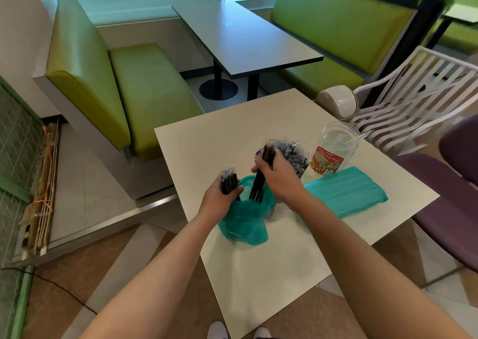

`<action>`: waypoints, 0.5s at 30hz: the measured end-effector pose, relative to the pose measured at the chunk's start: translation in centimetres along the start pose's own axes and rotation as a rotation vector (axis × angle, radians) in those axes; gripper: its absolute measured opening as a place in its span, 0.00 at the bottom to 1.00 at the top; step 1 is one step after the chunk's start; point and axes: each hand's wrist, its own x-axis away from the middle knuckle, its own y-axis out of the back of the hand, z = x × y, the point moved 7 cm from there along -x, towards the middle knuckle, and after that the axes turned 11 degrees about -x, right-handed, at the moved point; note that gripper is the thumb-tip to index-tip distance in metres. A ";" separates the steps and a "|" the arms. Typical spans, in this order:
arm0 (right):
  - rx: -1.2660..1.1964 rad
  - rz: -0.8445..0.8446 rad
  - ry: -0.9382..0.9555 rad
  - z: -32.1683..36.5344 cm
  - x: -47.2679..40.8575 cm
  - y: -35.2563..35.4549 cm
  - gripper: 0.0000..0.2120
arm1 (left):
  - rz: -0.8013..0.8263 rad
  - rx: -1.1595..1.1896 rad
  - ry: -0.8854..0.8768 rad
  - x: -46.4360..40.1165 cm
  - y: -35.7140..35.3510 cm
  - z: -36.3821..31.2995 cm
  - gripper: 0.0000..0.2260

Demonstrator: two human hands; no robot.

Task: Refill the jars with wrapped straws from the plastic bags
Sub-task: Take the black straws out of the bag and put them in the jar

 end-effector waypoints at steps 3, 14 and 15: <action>-0.085 -0.092 0.047 3.1 -0.7 2.7 0.10 | 0.013 -0.020 -0.017 0.0 -0.2 -0.3 0.17; -0.037 -0.307 0.246 7.7 -1.6 8.0 0.10 | 0.024 -0.040 -0.006 0.1 -0.4 -0.6 0.16; -0.006 -0.292 0.223 7.2 -1.6 7.6 0.12 | 0.024 -0.039 -0.005 0.2 -0.4 -0.6 0.16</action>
